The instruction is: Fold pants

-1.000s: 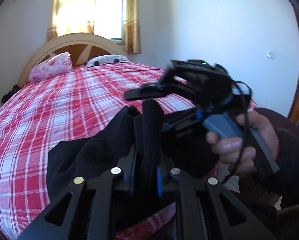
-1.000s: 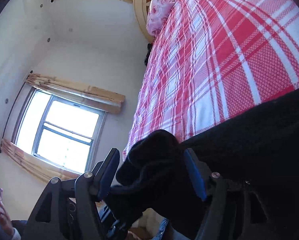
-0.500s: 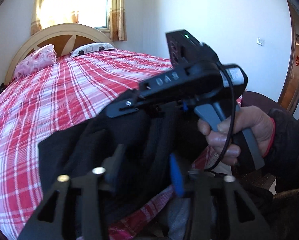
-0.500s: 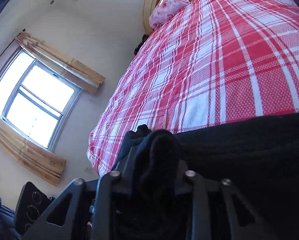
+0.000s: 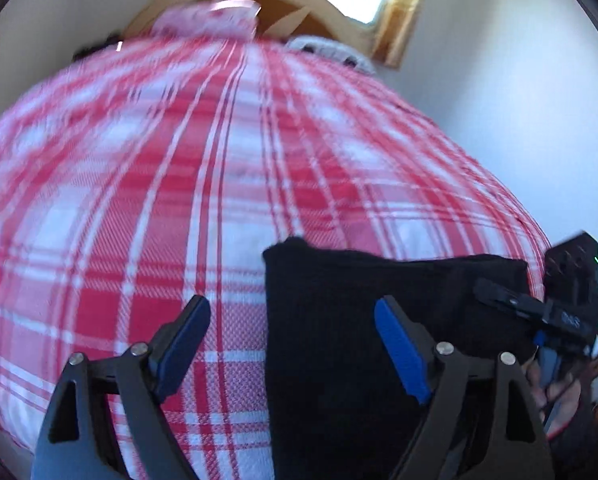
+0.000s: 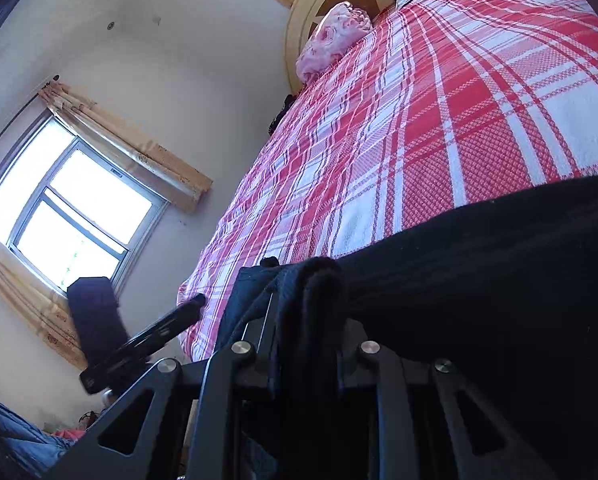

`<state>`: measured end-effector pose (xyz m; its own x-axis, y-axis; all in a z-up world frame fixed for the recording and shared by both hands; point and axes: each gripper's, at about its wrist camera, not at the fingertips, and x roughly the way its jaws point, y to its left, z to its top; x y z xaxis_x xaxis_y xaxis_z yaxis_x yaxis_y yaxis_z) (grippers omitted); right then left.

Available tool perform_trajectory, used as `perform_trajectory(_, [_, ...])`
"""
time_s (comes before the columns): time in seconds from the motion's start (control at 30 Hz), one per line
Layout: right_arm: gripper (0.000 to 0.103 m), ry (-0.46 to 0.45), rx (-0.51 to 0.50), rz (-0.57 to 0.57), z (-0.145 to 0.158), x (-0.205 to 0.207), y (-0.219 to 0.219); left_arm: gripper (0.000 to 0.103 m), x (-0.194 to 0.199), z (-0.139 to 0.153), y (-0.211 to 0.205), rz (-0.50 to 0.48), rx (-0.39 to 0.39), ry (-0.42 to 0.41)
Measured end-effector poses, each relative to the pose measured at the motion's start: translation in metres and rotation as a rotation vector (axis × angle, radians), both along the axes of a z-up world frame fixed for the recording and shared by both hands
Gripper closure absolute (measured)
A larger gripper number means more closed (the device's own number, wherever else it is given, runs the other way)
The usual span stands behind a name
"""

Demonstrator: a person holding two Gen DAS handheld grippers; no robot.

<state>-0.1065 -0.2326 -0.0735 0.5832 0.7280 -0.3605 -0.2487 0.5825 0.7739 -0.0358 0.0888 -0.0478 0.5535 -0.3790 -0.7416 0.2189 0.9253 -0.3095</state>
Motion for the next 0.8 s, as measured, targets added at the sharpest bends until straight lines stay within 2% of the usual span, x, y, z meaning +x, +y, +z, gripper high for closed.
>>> perform_trajectory(0.07, [0.082, -0.001, 0.0, -0.002, 0.0, 0.001, 0.001, 0.021, 0.005, -0.013, -0.007, 0.015, -0.006, 0.055])
perform_trajectory(0.17, [0.079, 0.011, 0.02, -0.002, 0.0, -0.001, 0.001, 0.021, -0.005, -0.008, -0.021, -0.009, 0.05, 0.015])
perform_trajectory(0.23, [0.074, 0.021, 0.032, -0.001, -0.001, -0.007, 0.0, 0.021, -0.011, -0.009, -0.03, -0.037, 0.055, 0.019])
perform_trajectory(0.3, [0.06, 0.015, 0.03, 0.011, 0.001, -0.012, 0.003, 0.021, -0.013, -0.011, -0.038, -0.031, 0.089, 0.004])
perform_trajectory(0.37, [0.051, -0.013, 0.001, 0.027, 0.005, -0.019, 0.011, 0.021, -0.012, -0.012, -0.037, -0.023, 0.109, -0.003])
perform_trajectory(0.4, [0.051, -0.028, -0.03, 0.029, 0.007, -0.021, 0.016, 0.021, -0.011, -0.012, -0.039, -0.018, 0.123, -0.006])
perform_trajectory(0.47, [0.055, -0.043, -0.167, 0.025, 0.01, -0.023, 0.031, 0.021, -0.009, -0.011, -0.039, -0.015, 0.137, -0.008])
perform_trajectory(0.5, [0.064, -0.051, -0.243, 0.021, 0.013, -0.025, 0.039, 0.021, -0.008, -0.011, -0.038, -0.009, 0.14, -0.005])
perform_trajectory(0.53, [0.069, -0.063, -0.313, 0.011, 0.016, -0.027, 0.046, 0.021, -0.008, -0.011, -0.038, -0.005, 0.141, -0.002])
perform_trajectory(0.57, [0.075, -0.07, -0.348, 0.009, 0.018, -0.027, 0.049, 0.021, -0.006, -0.011, -0.039, -0.001, 0.142, 0.0])
perform_trajectory(0.6, [0.082, -0.075, -0.36, 0.009, 0.02, -0.029, 0.051, 0.021, -0.007, -0.01, -0.039, 0.003, 0.145, 0.0])
perform_trajectory(0.67, [0.085, -0.085, -0.36, 0.0, 0.024, -0.032, 0.05, 0.021, -0.009, -0.006, -0.041, 0.009, 0.166, -0.012])
perform_trajectory(0.8, [0.086, -0.125, -0.35, -0.01, 0.039, -0.039, 0.044, 0.018, -0.014, 0.006, -0.049, 0.0, 0.214, -0.062])
